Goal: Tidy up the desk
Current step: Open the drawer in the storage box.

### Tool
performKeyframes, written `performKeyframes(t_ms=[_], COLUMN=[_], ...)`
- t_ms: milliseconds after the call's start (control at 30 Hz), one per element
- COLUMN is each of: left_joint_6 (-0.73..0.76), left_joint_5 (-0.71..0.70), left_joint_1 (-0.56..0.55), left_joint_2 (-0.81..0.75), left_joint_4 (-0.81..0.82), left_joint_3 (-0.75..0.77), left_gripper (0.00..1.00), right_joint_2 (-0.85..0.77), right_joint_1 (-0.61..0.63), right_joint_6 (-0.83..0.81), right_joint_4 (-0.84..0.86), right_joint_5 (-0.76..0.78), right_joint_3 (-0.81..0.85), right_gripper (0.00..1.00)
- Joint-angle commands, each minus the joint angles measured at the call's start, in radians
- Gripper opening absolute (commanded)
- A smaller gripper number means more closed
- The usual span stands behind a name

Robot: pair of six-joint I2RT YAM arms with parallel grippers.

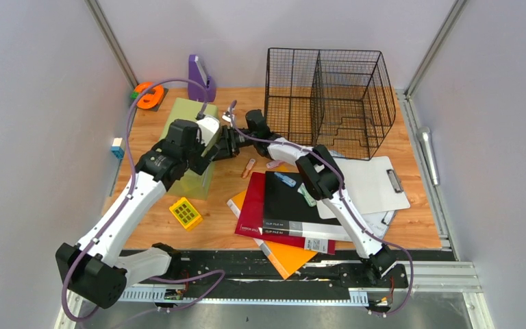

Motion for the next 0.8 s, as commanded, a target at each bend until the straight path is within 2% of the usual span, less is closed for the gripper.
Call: performKeyframes(t_ms=[0, 100, 233, 433, 633, 767], left_joint_6=[-0.045, -0.088, -0.151, -0.240, -0.306, -0.329], left_joint_5=[0.068, 0.171, 0.285, 0.384, 0.541, 0.656], left_joint_1=[0.086, 0.179, 0.272, 0.405, 0.593, 0.637], left_joint_2=[-0.011, 0.000, 0.015, 0.056, 0.155, 0.225], left_joint_4=[-0.001, -0.023, -0.036, -0.034, -0.057, -0.065], left_joint_3=[0.055, 0.100, 0.150, 0.171, 0.180, 0.162], left_gripper=[1.00, 1.00, 1.00, 1.00, 1.00, 1.00], right_joint_2=[0.068, 0.073, 0.081, 0.091, 0.100, 0.115], right_joint_1=[0.027, 0.028, 0.027, 0.029, 0.038, 0.048], right_joint_6=[-0.047, -0.049, -0.015, 0.045, 0.076, 0.095], right_joint_4=[-0.069, -0.068, -0.026, 0.054, 0.076, 0.089], right_joint_5=[0.038, 0.037, 0.019, 0.006, 0.007, 0.012], right_joint_3=[-0.010, -0.003, 0.001, 0.010, 0.022, 0.028], right_gripper=[0.55, 0.58, 0.58, 0.53, 0.49, 0.47])
